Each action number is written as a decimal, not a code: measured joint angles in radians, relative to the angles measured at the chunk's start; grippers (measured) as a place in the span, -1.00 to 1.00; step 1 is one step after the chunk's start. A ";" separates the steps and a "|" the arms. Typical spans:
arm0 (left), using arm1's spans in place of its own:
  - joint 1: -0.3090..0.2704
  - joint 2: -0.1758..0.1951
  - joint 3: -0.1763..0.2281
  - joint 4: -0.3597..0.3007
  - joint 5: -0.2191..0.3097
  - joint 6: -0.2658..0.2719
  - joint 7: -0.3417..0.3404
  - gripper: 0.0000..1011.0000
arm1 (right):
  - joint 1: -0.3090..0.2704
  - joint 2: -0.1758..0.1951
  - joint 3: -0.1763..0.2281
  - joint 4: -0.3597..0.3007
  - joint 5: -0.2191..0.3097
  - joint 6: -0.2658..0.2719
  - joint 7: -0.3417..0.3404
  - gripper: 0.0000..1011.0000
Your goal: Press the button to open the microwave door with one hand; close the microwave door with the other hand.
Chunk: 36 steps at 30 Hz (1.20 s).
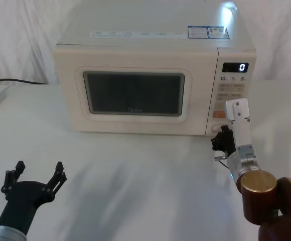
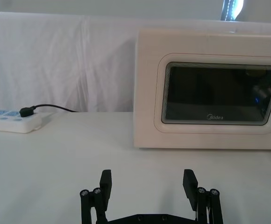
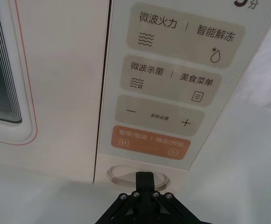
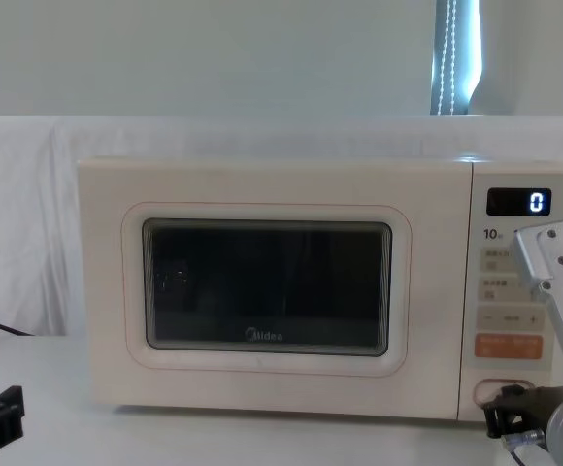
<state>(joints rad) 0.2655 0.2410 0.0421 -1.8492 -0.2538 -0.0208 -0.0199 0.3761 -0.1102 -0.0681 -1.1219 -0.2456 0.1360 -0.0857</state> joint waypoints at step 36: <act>0.000 0.000 0.000 0.000 0.000 0.000 0.000 0.98 | 0.046 -0.002 0.002 0.052 -0.028 0.004 -0.010 -1.00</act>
<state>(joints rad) 0.2655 0.2409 0.0421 -1.8492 -0.2538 -0.0208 -0.0199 0.4220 -0.1119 -0.0659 -1.0697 -0.2735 0.1396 -0.0962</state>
